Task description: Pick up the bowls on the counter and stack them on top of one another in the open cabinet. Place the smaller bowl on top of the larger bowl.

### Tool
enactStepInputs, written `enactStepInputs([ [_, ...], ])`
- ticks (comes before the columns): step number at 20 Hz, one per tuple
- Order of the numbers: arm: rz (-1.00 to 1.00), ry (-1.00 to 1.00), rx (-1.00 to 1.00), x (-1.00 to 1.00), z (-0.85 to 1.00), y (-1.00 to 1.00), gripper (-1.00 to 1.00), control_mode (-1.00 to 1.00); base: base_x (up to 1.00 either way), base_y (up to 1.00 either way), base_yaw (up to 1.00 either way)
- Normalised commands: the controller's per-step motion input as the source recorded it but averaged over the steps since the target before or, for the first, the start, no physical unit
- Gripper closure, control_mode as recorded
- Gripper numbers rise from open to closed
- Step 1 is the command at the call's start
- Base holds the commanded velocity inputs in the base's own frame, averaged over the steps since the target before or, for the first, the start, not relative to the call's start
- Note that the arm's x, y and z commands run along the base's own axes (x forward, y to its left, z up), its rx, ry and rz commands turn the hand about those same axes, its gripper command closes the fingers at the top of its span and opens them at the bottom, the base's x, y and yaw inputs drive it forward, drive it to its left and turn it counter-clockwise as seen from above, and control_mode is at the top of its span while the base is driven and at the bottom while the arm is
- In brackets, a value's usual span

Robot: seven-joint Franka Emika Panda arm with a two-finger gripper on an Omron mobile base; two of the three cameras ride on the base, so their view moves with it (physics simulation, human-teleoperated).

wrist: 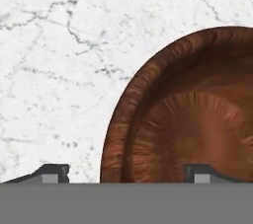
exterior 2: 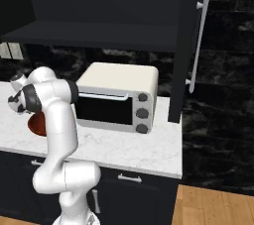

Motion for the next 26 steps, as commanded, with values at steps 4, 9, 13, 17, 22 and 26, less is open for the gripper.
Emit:
enactStepInputs([
  [4,0.00,0.00,0.00,0.01,-0.14,0.00,1.00,-1.00,0.00,0.00,0.00],
  [9,0.00,0.00,0.00,0.00,-0.03,0.00,1.00,-1.00,0.00,0.00,0.00],
  [13,0.00,0.00,0.00,0.00,0.11,0.00,1.00,-1.00,0.00,0.00,0.00],
  [17,0.00,-0.01,0.00,-0.03,0.63,0.00,1.00,-1.00,0.00,0.00,0.00],
  [22,0.00,0.00,0.00,-0.12,0.53,-0.02,1.00,-1.00,0.00,0.00,0.00],
  [26,0.00,0.04,0.00,-0.45,0.21,-0.20,1.00,-1.00,0.00,0.00,0.00],
])
